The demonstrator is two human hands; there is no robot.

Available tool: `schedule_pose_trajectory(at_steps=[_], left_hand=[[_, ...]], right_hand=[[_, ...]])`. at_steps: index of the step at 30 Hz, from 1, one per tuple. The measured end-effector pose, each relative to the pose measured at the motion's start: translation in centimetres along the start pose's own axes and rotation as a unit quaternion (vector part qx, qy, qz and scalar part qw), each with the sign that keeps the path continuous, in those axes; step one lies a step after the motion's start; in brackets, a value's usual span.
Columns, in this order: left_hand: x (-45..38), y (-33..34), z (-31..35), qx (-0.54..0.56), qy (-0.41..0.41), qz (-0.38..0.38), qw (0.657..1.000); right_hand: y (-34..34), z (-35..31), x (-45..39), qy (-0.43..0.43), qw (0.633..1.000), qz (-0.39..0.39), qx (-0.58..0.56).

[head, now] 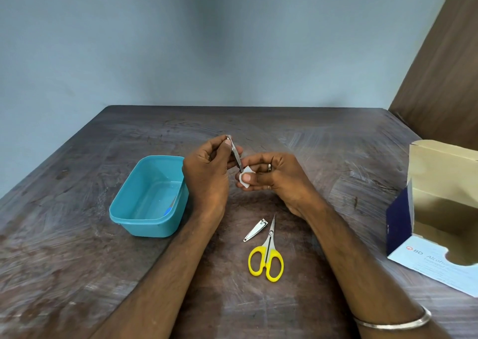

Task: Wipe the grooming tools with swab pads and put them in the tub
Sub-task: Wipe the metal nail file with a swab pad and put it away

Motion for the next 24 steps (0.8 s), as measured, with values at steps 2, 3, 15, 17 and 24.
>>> schedule_pose_trajectory(at_steps=[2,3,15,17,24], left_hand=[[0.0,0.0,0.0,0.006,-0.003,0.000,1.000],[0.0,0.0,0.0,0.009,-0.004,0.001,1.000],[0.0,0.6,-0.5,-0.004,-0.012,-0.023,1.000],[0.0,0.6,-0.4,-0.015,-0.007,-0.024,1.000],[0.1,0.3,-0.2,-0.014,-0.006,-0.026,1.000]], right_hand=[[0.0,-0.1,0.0,-0.008,1.000,0.000,0.008],[0.0,-0.1,0.0,-0.011,1.000,0.000,0.014],[-0.2,-0.5,-0.1,-0.021,0.999,0.021,0.017],[-0.3,-0.5,0.0,-0.021,0.999,0.022,0.009],[-1.0,-1.2,-0.2,-0.070,0.996,0.055,0.015]])
Point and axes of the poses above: each hand's wrist, its own x-axis away from the middle knuckle, its own y-axis out of the palm, z = x × y, the point moved 6 cm from there along -x, towards the middle knuckle, and after that the axes turned 12 degrees about -x, right-handed, at the moved point
